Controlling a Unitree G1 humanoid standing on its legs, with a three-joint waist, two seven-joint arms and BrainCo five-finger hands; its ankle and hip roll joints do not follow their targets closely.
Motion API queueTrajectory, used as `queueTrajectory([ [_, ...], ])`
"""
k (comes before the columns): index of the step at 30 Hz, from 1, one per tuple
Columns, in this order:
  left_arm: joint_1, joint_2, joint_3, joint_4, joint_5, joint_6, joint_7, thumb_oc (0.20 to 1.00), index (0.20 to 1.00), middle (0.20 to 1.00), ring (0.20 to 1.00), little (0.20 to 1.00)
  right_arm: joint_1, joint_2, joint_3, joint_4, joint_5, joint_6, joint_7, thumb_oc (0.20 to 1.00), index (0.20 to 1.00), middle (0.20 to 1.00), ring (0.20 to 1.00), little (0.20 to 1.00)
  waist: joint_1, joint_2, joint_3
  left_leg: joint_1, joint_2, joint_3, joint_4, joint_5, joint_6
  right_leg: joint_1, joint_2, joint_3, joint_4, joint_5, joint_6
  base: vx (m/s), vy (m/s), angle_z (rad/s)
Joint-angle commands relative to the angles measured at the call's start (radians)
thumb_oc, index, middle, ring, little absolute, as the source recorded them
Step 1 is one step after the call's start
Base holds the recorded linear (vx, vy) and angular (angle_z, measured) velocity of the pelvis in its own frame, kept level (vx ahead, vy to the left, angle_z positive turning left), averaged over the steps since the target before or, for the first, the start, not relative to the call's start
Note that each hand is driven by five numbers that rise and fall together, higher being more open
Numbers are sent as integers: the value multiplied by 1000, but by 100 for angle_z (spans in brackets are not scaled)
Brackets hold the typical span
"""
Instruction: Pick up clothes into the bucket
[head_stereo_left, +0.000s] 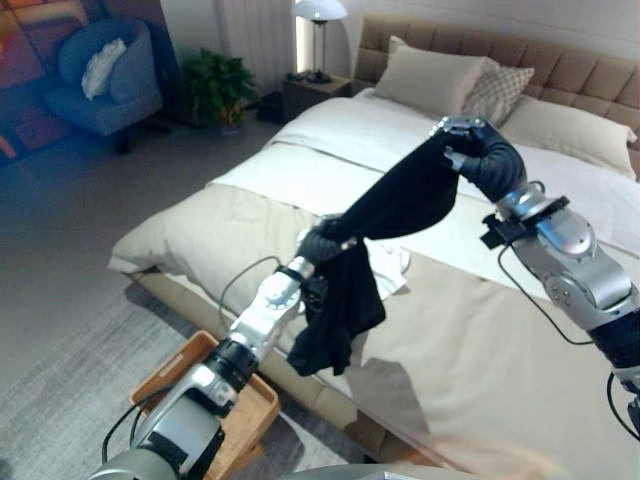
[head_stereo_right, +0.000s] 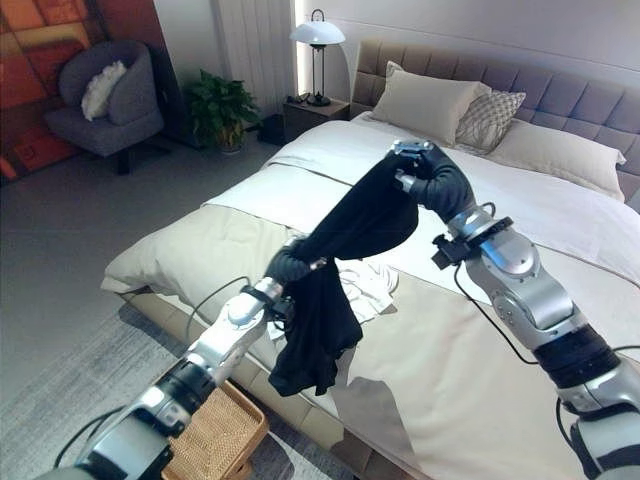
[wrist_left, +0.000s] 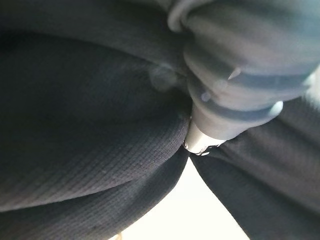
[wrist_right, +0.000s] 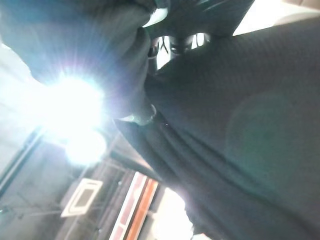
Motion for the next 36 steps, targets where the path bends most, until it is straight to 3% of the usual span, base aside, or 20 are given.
queueTrajectory([
  [1,132,201,201,-11,23,-42,56,200,200,200,200,200,5,14,-280,14,96,-140,-41,423,423,423,423,423,37,-41,-34,-47,3,-90,80,-14,-24,-8,-14,-18,66,23,37,0,0,0],
  [2,151,220,224,-29,31,-47,55,200,200,200,200,200,23,15,-290,8,81,-135,-39,1000,1000,1000,1000,1000,39,-40,-34,-46,3,-89,80,-13,-24,-7,-14,-18,65,23,37,0,0,0],
  [5,198,309,339,-101,74,-82,64,200,200,200,200,200,113,29,-315,-1,-7,-102,-11,1000,1000,1000,1000,1000,48,-36,-32,-46,-1,-93,78,-15,-22,-7,-15,-20,65,21,38,0,0,0],
  [10,195,357,400,-124,99,-105,79,200,200,200,200,200,189,58,-323,30,-142,-71,-5,1000,1000,1000,1000,1000,53,-30,-28,-46,-3,-98,79,-17,-20,-5,-19,-23,66,20,39,0,0,0],
  [20,137,497,497,-77,283,-107,179,200,200,200,200,200,318,272,-282,298,-420,-47,-84,1000,1000,1000,1000,1000,74,-10,3,-63,-13,-126,96,-24,-12,2,-32,-47,70,11,41,0,11,6],
  [31,154,446,513,-6,372,-91,241,200,200,200,200,200,417,368,-321,247,-422,-75,-92,1000,1000,1000,1000,1000,77,-14,73,-124,-25,-148,146,-36,-1,-33,-46,-58,104,1,41,-34,24,8],
  [36,124,405,507,34,381,-94,291,200,200,200,200,200,415,376,-326,182,-410,-98,-106,1000,1000,1000,1000,1000,69,-11,190,-216,-37,-165,212,-39,16,-132,-61,-54,207,-19,30,-194,69,8],
])
